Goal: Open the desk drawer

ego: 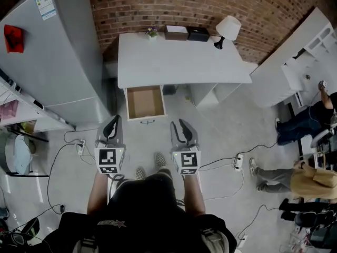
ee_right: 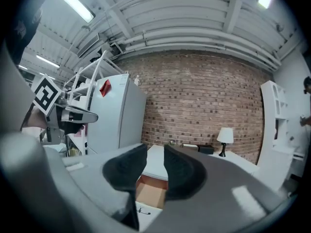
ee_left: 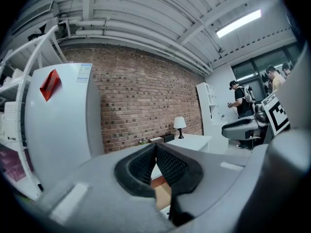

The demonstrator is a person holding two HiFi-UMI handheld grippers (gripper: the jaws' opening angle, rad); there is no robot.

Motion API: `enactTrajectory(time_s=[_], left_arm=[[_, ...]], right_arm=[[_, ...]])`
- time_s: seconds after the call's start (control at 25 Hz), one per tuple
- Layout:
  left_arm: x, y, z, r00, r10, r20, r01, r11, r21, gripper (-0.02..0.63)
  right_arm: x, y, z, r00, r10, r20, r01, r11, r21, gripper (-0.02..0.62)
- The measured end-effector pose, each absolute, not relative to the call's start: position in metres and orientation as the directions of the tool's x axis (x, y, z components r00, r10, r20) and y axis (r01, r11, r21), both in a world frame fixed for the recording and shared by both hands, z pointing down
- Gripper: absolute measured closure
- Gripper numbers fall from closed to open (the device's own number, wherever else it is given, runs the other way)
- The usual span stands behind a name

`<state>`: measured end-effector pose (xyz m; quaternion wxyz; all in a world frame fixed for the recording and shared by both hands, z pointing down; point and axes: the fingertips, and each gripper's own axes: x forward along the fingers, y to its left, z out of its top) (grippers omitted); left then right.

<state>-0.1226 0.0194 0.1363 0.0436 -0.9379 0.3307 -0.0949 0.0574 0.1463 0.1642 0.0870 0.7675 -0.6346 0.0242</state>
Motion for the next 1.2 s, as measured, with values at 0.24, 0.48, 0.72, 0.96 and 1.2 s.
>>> enactTrajectory(time_s=[0.24, 0.48, 0.72, 0.96, 1.2], left_arm=[[-0.125, 0.03, 0.14, 0.773, -0.616, 0.149, -0.6, -0.787, -0.144, 0.595], [-0.123, 0.031, 0.14, 0.781, -0.608, 0.14, -0.591, -0.793, -0.149, 0.595], [-0.124, 0.027, 0.139, 0.78, -0.61, 0.138, -0.593, -0.792, -0.146, 0.595], [-0.125, 0.028, 0.145, 0.782, -0.605, 0.151, -0.59, -0.796, -0.136, 0.595], [-0.124, 0.03, 0.146, 0.783, -0.604, 0.148, -0.589, -0.797, -0.132, 0.595]], right_arm=[[0.043, 0.15, 0.159, 0.19, -0.974, 0.123, -0.976, -0.174, 0.129, 0.521], [0.039, 0.146, 0.154, 0.189, -0.977, 0.098, -0.975, -0.175, 0.14, 0.589], [0.039, 0.142, 0.154, 0.187, -0.977, 0.105, -0.974, -0.171, 0.149, 0.589], [0.043, 0.14, 0.153, 0.196, -0.975, 0.102, -0.974, -0.181, 0.132, 0.589], [0.041, 0.141, 0.155, 0.188, -0.977, 0.104, -0.976, -0.174, 0.13, 0.589]])
